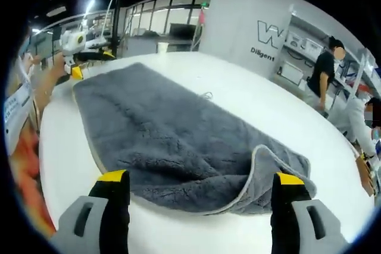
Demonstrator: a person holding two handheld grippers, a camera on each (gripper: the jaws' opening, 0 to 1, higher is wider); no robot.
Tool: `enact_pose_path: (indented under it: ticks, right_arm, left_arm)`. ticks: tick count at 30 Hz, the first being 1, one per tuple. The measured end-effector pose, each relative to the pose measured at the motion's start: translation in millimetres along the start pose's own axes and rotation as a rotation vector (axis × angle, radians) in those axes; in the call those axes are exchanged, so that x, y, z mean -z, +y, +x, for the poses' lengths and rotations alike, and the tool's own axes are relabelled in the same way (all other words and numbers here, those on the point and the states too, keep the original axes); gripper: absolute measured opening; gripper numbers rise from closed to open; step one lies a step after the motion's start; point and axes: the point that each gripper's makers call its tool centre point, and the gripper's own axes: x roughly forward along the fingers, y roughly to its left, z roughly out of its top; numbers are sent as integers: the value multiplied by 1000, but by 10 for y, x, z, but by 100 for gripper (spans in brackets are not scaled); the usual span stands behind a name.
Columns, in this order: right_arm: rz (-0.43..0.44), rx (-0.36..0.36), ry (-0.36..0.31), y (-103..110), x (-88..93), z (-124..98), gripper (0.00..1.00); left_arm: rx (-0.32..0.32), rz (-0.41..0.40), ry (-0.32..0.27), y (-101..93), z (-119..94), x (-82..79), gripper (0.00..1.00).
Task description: Open the folded towel by lifting each exposed corner and separating the folded layers until the towel lies flat within the target outline without major curled edges
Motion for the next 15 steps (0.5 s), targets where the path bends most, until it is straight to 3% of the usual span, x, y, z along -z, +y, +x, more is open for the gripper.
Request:
enact_pose_path:
  ticks: [15]
  right_arm:
    - [-1,17,9,-135,-41,21,99]
  left_arm:
    - [-4,15,15,7,-6,37,100]
